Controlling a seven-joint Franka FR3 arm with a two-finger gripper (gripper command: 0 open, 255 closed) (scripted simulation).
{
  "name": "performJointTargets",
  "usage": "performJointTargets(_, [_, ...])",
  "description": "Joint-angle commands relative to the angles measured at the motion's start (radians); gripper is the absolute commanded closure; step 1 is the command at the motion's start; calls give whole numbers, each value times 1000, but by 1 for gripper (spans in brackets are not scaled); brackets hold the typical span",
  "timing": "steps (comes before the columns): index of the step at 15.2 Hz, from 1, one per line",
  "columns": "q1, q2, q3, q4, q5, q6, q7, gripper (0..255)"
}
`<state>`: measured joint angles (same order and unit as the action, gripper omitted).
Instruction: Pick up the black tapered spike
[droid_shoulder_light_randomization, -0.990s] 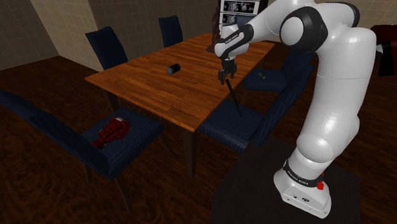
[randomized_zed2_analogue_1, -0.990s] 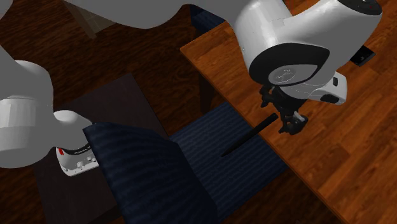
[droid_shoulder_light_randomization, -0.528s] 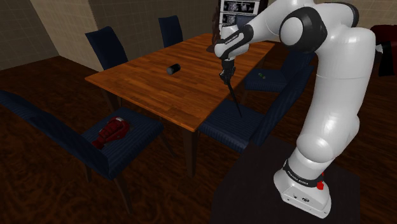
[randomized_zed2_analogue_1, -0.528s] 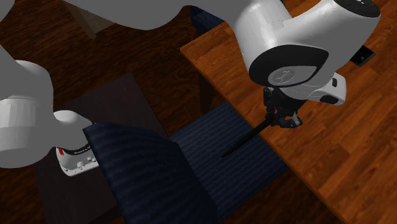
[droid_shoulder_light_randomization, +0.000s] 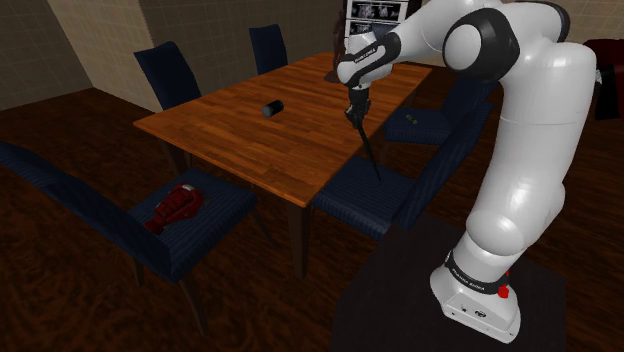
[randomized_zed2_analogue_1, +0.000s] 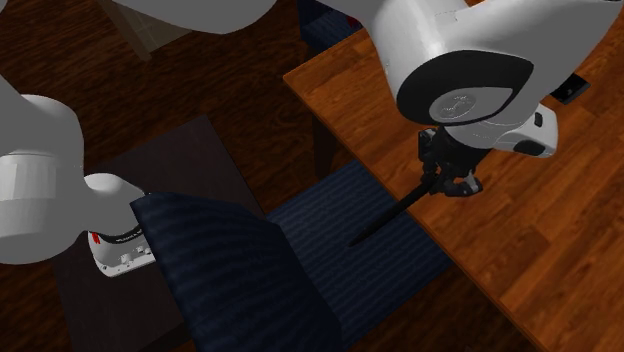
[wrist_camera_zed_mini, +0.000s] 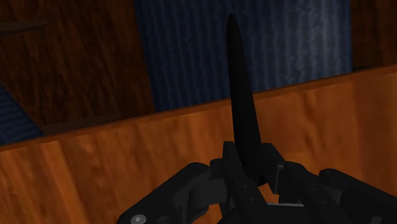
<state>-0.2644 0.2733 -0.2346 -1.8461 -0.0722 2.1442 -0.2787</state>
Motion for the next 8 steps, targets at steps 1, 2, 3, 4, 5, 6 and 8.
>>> performJointTargets(1, [1,-14,-1,11,-2,-25,-1,255])
performJointTargets(2, [1,-19,-1,18,-3,-37,-2,255])
performJointTargets(3, [2,-24,-1,26,-4,-49,-2,255])
performJointTargets(4, [2,-28,-2,33,-4,-61,-3,255])
performJointTargets(5, [2,-33,-2,41,-5,-73,-4,255])
performJointTargets(6, [3,-37,-2,49,-5,-86,-4,255])
performJointTargets(8, [3,-45,-2,66,-6,-110,-6,255])
